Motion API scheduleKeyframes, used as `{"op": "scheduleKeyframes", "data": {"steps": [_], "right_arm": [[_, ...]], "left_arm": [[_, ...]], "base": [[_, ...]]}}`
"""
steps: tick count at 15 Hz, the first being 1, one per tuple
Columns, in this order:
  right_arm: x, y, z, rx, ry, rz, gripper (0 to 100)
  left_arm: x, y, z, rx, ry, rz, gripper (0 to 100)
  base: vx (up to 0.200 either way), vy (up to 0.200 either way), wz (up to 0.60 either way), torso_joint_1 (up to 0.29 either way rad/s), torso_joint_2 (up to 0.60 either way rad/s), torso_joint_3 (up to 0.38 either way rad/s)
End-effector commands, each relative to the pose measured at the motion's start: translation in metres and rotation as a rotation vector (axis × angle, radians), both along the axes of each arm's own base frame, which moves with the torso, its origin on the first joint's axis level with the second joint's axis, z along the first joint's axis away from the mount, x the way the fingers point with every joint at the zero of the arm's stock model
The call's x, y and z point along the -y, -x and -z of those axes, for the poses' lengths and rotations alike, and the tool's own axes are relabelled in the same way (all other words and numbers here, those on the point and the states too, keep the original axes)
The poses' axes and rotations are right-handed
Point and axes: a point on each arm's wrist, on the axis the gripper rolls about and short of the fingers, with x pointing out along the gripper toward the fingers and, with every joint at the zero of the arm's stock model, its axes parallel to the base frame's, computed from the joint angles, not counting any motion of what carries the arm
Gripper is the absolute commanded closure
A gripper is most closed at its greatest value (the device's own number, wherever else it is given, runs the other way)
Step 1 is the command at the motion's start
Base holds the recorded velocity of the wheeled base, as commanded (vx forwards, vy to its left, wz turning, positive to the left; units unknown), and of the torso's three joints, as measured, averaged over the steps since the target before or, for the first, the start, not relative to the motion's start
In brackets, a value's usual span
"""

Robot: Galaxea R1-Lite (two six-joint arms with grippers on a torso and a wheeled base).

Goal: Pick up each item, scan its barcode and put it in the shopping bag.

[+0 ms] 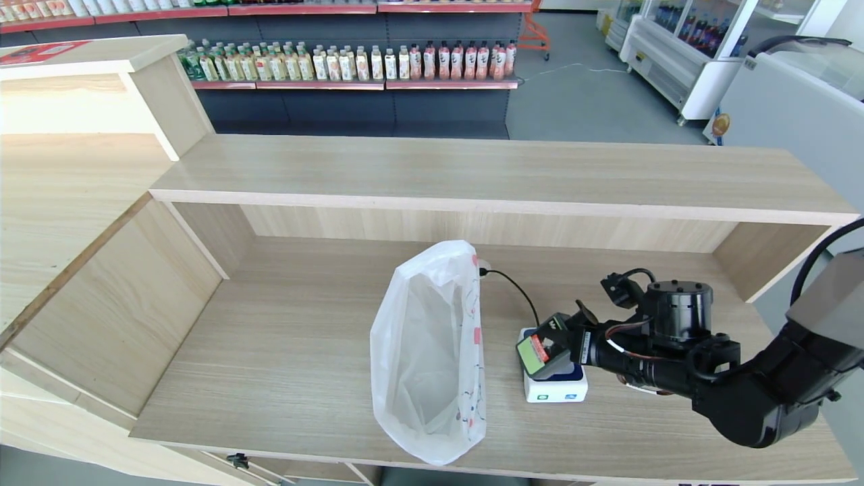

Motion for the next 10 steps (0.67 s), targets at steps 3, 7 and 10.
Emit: {"op": "scheduleKeyframes", "data": {"steps": [3,7,10], "right_arm": [[0.000,0.000,0.001,-0.005,0.003,0.002,100],[0.000,0.015,-0.040,0.109,-0.029,-0.011,100],[0.022,0.041,-0.090,0.294,0.066,0.003,100]], "left_arm": [[0.000,0.000,0.000,0.000,0.000,0.000,0],[0.000,0.000,0.000,0.000,0.000,0.000,0],[0.000,0.000,0.000,0.000,0.000,0.000,0]], "base": [[0.000,0.000,0.00,0.000,0.00,0.000],[0.000,0.000,0.00,0.000,0.00,0.000],[0.000,0.000,0.00,0.000,0.00,0.000]]}}
